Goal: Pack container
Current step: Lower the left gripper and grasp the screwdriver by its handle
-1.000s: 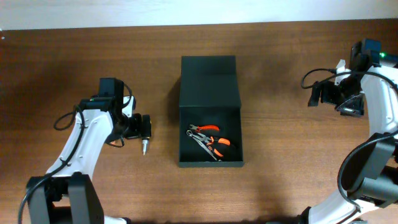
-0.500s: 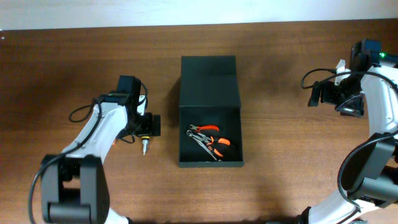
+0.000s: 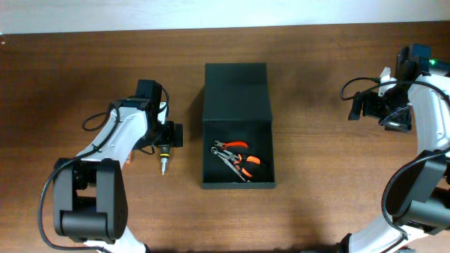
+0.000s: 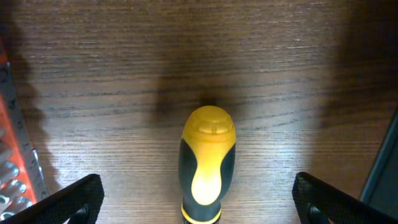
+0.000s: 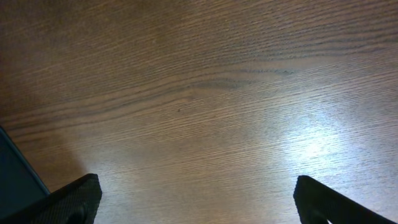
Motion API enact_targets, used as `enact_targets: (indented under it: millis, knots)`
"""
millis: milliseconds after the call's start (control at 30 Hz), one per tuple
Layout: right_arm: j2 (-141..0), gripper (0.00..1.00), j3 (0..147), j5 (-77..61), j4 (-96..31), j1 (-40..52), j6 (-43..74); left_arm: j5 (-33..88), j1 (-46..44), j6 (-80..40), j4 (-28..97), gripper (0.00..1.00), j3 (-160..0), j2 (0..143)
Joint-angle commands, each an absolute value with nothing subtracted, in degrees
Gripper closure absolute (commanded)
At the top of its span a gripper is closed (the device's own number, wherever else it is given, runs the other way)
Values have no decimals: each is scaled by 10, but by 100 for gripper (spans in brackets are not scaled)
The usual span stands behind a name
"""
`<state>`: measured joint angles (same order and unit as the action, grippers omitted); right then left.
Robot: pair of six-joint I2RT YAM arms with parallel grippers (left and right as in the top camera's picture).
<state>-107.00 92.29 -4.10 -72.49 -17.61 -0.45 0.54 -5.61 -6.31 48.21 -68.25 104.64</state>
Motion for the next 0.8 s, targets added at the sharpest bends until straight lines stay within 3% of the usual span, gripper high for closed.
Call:
enact_targets:
  millis: [0, 767]
  knots:
    - [-1065, 1, 921, -40, -723, -176, -3, -3, -55, -68, 482, 1, -696, 1053]
    - [-1065, 1, 921, -40, -723, -176, -3, -13, -57, -68, 471, 1, -697, 1101]
